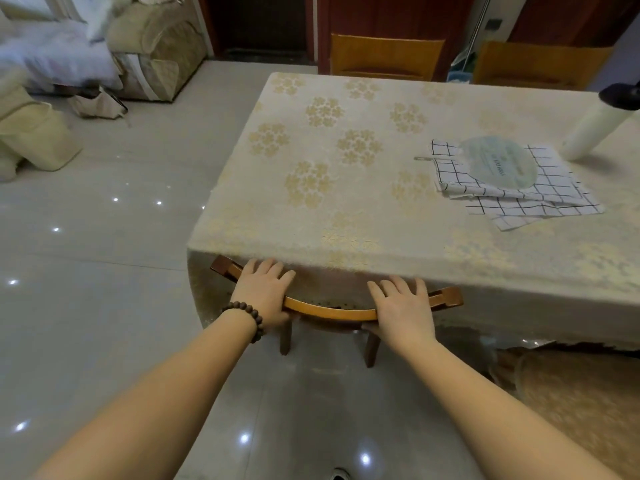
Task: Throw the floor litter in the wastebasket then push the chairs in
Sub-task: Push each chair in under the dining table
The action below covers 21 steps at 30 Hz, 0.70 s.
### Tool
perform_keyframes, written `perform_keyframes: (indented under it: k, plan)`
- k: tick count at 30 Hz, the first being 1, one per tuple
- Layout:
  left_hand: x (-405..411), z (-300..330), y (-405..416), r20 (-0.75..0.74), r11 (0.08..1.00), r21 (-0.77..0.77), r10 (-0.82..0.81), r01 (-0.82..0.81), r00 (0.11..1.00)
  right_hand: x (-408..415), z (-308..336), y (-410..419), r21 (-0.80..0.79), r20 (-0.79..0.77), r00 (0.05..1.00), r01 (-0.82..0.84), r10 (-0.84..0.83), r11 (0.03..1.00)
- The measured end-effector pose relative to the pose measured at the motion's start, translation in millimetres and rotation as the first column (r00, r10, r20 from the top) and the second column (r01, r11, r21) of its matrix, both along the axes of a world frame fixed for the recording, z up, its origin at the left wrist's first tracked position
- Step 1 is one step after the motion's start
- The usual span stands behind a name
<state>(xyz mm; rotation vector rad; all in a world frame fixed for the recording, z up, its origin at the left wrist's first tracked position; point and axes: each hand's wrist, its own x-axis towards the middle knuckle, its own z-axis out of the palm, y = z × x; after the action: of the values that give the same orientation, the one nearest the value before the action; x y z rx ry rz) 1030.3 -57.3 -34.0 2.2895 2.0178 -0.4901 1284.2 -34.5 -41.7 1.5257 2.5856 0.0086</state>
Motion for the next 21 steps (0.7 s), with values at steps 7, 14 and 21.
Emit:
perform_keyframes:
  k: [7, 14, 21]
  plan:
    - [27.1, 19.8, -42.4, 0.125, 0.982, 0.117, 0.133, -0.148, 0.983, 14.1, 29.6, -22.6, 0.029, -0.112, 0.994, 0.011, -0.008, 1.0]
    - [70.9, 46.1, -102.0, 0.289, 0.942, 0.258, 0.138, -0.216, 0.947, 39.8, 48.5, -85.8, 0.105, -0.306, 0.938, 0.204, -0.164, 0.973]
    - [133.2, 38.4, -159.0, 0.374, 0.951, 0.294, -0.019, -0.099, 0.927, 77.6, 42.8, -181.5, 0.067, -0.396, 0.834, 0.444, -0.385, 0.893]
